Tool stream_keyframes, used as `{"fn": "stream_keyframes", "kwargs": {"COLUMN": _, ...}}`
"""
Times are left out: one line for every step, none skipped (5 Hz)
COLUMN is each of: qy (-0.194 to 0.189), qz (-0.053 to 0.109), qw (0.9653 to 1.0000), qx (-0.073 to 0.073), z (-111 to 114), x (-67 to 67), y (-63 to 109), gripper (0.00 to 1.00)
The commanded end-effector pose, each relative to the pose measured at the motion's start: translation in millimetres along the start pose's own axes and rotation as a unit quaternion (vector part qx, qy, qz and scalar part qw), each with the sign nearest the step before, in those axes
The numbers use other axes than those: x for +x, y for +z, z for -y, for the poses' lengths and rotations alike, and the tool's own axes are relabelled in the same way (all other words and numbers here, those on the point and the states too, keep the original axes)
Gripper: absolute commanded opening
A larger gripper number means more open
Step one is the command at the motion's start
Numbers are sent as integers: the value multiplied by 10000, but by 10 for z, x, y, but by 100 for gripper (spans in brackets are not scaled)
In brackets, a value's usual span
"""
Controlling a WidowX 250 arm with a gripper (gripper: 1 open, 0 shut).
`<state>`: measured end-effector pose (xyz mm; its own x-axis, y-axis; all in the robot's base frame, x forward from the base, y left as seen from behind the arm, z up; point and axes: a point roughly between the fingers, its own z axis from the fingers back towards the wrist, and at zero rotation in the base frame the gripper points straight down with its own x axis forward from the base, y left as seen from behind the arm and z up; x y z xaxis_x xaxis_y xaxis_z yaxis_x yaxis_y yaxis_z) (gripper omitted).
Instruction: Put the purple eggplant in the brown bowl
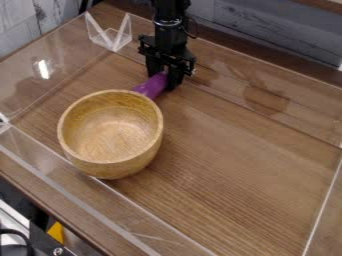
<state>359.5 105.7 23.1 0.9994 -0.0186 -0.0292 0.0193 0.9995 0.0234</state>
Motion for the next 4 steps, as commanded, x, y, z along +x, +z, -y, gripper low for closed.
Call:
{"fn": "stream_keyframes", "kwargs": {"qy": 105, "qz": 412, "qw": 9991, "qx": 88, "z": -64, "x": 37, "y": 366, "gripper": 0}}
{"fn": "stream_keyframes", "kwargs": {"qy": 148, "qz": 448, "qw": 9989, "qx": 76, "z": -60, "x": 15, "y": 446, "gripper": 0}}
{"fn": "stream_keyframes", "kwargs": {"qy": 212, "qz": 584, "qw": 9980, "qx": 90, "z": -53, "x": -15, "y": 660, "gripper": 0}}
{"fn": "stream_keyframes", "kwargs": {"qy": 337, "qz": 720, "qw": 9968, "qx": 104, "z": -25, "x": -119, "y": 889, "gripper": 0}}
